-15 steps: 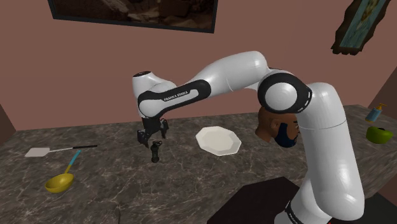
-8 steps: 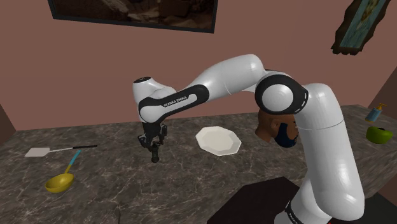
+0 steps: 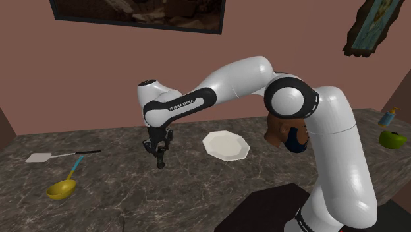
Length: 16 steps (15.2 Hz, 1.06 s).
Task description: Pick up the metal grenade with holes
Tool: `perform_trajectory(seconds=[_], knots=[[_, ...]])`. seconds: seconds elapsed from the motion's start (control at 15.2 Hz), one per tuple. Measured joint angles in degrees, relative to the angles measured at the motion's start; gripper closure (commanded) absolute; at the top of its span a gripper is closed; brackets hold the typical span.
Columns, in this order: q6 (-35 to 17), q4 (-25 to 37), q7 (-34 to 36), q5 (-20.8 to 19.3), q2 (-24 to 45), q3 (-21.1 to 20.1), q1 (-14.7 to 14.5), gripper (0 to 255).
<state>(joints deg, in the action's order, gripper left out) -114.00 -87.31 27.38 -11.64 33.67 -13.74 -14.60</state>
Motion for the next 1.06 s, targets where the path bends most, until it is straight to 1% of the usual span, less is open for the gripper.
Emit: perform_trajectory(seconds=[0.66, 1.06], knots=[[5.2, 2.6, -0.7, 0.8, -2.6, -0.4, 0.2, 255], [9.0, 5.3, -1.1, 1.2, -3.8, -0.6, 0.1, 255]])
